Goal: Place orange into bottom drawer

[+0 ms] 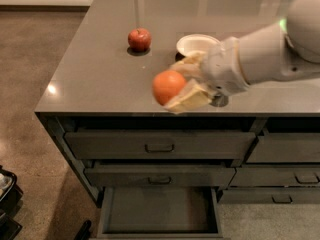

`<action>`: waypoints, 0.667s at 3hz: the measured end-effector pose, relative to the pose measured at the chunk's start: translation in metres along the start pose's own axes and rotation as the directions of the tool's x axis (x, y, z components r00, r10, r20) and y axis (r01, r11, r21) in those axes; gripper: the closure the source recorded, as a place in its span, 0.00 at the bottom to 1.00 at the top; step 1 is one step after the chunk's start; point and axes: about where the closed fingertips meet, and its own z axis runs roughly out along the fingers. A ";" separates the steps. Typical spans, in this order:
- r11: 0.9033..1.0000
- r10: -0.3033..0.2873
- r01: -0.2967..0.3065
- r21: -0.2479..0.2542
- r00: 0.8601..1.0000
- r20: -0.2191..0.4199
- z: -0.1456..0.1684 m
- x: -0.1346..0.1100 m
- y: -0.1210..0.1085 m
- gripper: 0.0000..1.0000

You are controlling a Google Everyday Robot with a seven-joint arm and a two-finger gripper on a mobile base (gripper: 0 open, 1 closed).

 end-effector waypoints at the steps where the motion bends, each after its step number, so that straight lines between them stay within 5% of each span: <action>1: 0.994 0.062 -0.058 0.090 0.997 -0.042 -0.022 0.058 -0.020 1.00; 2: 0.988 0.096 -0.086 0.125 0.993 -0.074 -0.031 0.092 -0.036 1.00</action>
Offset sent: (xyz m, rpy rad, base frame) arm 0.0580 -0.1282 -0.0600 -0.0495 0.0133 -0.2378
